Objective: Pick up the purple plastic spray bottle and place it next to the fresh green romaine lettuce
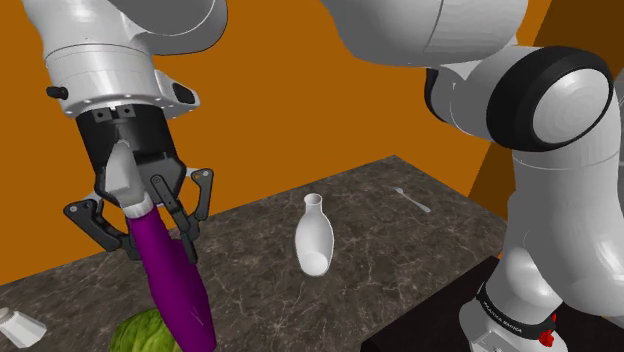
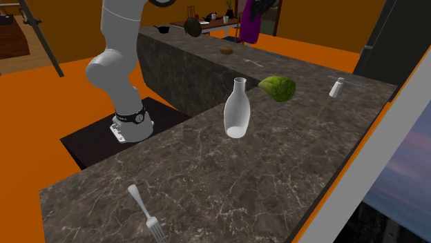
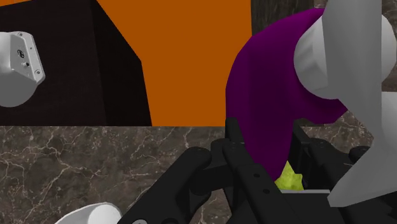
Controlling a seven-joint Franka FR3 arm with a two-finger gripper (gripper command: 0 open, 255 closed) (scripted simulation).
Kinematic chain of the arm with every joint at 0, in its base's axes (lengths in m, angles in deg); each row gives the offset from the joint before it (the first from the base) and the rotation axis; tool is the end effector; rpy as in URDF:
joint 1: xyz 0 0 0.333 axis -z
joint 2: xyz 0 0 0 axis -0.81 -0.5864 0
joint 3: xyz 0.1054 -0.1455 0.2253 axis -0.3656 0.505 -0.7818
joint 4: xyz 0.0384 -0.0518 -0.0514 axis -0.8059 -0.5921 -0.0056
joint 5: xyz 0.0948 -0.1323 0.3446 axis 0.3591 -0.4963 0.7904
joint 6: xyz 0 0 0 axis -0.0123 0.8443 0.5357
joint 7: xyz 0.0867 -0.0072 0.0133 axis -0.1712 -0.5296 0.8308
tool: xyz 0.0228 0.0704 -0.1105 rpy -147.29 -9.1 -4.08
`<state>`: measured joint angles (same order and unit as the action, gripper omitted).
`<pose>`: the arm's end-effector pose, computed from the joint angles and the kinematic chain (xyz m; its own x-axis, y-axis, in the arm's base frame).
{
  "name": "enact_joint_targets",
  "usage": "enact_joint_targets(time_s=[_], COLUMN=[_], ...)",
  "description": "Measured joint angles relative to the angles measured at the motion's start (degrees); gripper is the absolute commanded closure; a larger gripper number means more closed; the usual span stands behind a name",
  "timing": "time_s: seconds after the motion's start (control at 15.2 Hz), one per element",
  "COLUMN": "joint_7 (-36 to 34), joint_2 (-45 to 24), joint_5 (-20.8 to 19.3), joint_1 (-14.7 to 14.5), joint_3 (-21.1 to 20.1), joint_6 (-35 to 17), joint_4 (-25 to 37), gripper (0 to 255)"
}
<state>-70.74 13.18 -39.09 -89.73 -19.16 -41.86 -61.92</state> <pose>0.3438 0.5084 0.5433 0.8348 -0.1664 -0.5247 -0.1968 -0.9804 -0.0022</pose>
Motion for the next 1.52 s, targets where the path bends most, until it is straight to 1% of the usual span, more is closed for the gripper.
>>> enact_joint_targets(time_s=[0.4, 0.99, 1.52], joint_7=[2.5, 5.9, 8.1], joint_2=[2.0, 3.7, 3.5], joint_5=[0.1, 0.2, 0.1], joint_1=[0.5, 1.0, 0.9], joint_3=[0.3, 0.7, 0.9], joint_6=[-4.9, -11.8, -17.0], joint_4=[-7.4, -16.7, -22.2], gripper=[255, 255, 255])
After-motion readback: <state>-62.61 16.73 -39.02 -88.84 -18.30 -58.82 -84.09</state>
